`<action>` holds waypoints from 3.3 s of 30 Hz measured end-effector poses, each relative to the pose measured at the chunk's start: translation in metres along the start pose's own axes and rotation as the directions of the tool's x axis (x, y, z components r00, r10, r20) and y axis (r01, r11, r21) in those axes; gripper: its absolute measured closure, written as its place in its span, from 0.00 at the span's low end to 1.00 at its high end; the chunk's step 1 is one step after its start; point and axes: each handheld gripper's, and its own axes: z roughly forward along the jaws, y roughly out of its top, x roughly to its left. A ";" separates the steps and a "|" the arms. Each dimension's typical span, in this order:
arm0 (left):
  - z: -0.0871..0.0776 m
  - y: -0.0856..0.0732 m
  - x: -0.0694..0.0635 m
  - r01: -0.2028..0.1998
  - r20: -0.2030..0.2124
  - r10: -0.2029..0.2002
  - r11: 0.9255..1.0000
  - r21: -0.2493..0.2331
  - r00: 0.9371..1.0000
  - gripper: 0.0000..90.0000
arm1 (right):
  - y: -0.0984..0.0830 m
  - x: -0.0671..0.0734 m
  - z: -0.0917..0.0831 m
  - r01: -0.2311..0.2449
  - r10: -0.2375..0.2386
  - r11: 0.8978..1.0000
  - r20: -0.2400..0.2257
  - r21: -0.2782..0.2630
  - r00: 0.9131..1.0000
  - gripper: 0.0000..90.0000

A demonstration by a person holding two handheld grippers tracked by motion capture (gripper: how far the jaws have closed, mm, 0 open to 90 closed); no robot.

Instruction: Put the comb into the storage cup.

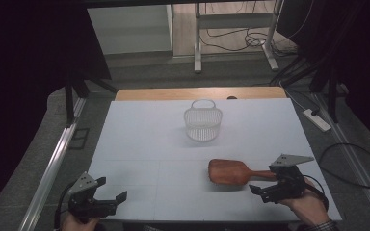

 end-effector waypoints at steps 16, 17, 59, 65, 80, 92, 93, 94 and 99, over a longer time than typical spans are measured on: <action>0.000 0.000 0.001 0.010 0.001 -0.010 1.000 -0.001 1.000 0.05 | 0.022 0.015 0.026 0.041 -0.037 0.997 -0.069 0.064 0.997 0.00; 0.000 0.000 0.001 0.010 0.001 -0.010 1.000 -0.001 1.000 0.05 | 0.022 0.015 0.026 0.041 -0.037 0.997 -0.069 0.064 0.997 0.00; 0.001 0.001 0.003 0.024 0.000 -0.024 1.000 0.003 1.000 0.05 | 0.053 0.047 0.063 0.215 -0.177 0.953 -0.183 0.215 0.967 0.83; 0.001 0.001 0.003 0.025 0.000 -0.025 1.000 0.002 1.000 0.05 | 0.057 0.049 0.069 0.246 -0.198 0.944 -0.218 0.220 0.956 0.99; 0.001 0.001 0.003 0.025 -0.001 -0.025 1.000 0.001 1.000 0.05 | 0.047 0.054 0.091 0.306 -0.239 0.912 -0.253 0.272 0.937 0.99; 0.002 0.001 0.003 0.029 -0.004 -0.029 1.000 0.002 1.000 0.06 | 0.041 0.047 0.106 0.317 -0.246 0.896 -0.249 0.311 0.937 0.99; 0.002 0.001 0.003 0.029 -0.004 -0.029 1.000 0.002 1.000 0.06 | 0.041 0.047 0.106 0.317 -0.246 0.896 -0.249 0.311 0.937 0.99; 0.002 0.001 0.003 0.029 -0.004 -0.029 1.000 0.002 1.000 0.06 | 0.041 0.046 0.107 0.313 -0.242 0.896 -0.247 0.315 0.938 0.99; 0.002 0.001 0.003 0.030 -0.005 -0.030 1.000 0.003 1.000 0.06 | 0.042 0.043 0.112 0.306 -0.236 0.896 -0.237 0.323 0.942 0.99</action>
